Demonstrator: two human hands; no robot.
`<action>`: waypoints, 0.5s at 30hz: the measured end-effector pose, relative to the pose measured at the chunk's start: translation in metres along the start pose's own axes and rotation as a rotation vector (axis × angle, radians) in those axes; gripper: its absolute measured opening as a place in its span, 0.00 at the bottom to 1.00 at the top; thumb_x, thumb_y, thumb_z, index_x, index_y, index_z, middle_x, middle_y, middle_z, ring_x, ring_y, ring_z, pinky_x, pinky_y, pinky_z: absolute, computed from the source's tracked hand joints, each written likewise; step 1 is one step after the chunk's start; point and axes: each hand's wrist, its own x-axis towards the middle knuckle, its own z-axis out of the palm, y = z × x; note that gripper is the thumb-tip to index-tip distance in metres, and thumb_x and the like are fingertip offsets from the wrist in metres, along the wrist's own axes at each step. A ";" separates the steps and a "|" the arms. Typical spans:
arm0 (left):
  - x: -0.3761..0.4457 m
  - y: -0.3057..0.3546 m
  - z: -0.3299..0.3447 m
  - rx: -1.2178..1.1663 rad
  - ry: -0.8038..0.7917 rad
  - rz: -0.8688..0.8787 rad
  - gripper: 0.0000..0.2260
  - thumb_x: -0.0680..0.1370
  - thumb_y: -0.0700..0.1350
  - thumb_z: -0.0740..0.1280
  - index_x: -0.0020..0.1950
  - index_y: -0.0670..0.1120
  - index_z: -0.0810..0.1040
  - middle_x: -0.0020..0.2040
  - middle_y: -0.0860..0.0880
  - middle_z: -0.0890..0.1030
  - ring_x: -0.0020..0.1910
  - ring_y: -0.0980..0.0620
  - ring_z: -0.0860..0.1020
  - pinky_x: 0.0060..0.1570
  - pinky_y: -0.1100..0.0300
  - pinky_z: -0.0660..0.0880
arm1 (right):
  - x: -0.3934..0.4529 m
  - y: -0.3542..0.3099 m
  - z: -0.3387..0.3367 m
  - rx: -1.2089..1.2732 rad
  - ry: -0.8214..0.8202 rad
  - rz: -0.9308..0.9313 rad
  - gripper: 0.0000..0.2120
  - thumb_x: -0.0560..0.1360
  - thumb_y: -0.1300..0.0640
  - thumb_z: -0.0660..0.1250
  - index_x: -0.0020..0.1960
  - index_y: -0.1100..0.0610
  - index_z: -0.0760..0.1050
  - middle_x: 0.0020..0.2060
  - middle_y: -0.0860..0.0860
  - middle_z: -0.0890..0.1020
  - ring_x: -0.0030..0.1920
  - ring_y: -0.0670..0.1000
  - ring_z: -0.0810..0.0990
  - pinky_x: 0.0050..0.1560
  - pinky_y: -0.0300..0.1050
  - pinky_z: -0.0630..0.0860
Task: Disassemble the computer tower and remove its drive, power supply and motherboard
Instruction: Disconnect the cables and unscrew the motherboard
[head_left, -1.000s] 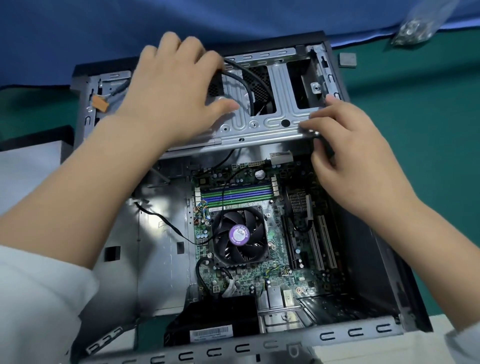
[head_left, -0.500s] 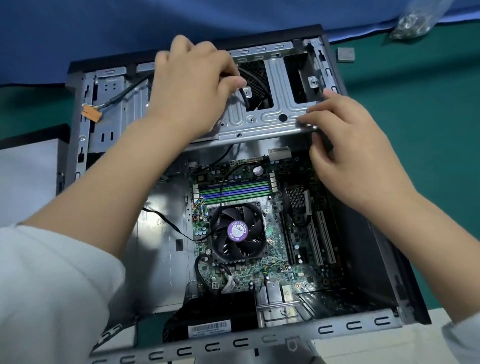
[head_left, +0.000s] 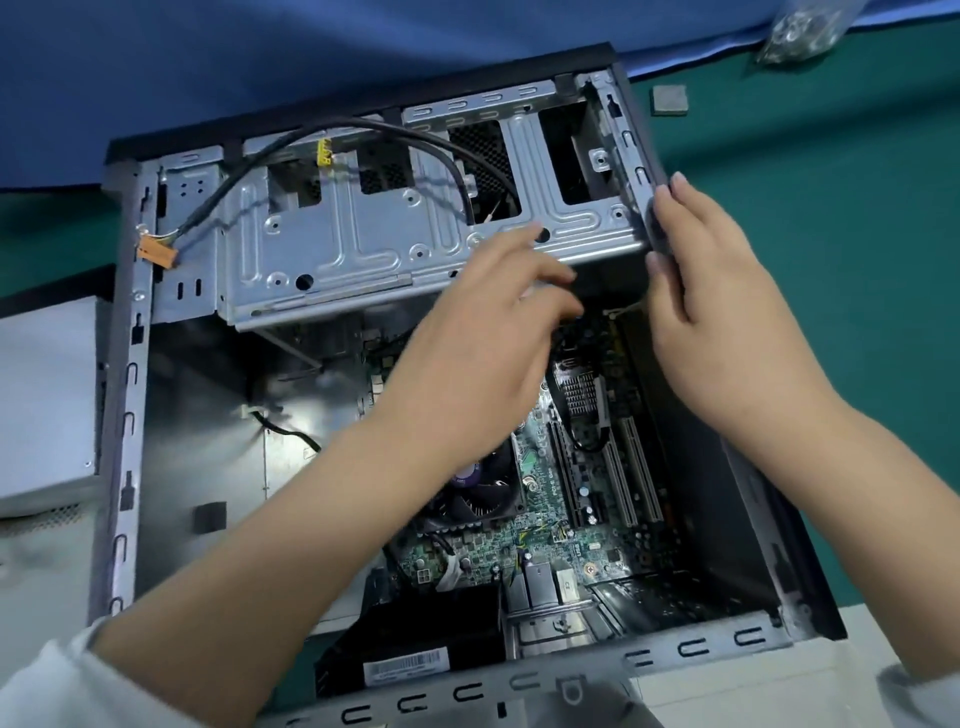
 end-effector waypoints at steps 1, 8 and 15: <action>0.005 0.005 0.005 0.001 -0.006 0.054 0.10 0.75 0.33 0.62 0.52 0.37 0.80 0.55 0.41 0.79 0.65 0.39 0.70 0.66 0.49 0.66 | 0.000 -0.001 0.000 -0.010 0.011 0.008 0.22 0.81 0.60 0.54 0.74 0.58 0.60 0.75 0.52 0.58 0.69 0.49 0.62 0.64 0.34 0.59; 0.014 0.022 0.048 -0.091 -0.178 -0.361 0.11 0.78 0.40 0.58 0.60 0.44 0.71 0.54 0.46 0.76 0.52 0.44 0.74 0.49 0.46 0.74 | 0.000 -0.003 -0.001 0.008 0.045 0.046 0.21 0.81 0.58 0.54 0.73 0.56 0.63 0.74 0.50 0.61 0.66 0.49 0.65 0.63 0.41 0.61; 0.031 0.013 0.073 0.056 -0.139 -0.444 0.07 0.80 0.43 0.58 0.52 0.43 0.74 0.47 0.44 0.75 0.45 0.41 0.75 0.38 0.54 0.64 | 0.001 -0.005 -0.002 0.024 0.046 0.057 0.20 0.81 0.58 0.54 0.73 0.55 0.64 0.74 0.49 0.62 0.66 0.49 0.66 0.64 0.40 0.61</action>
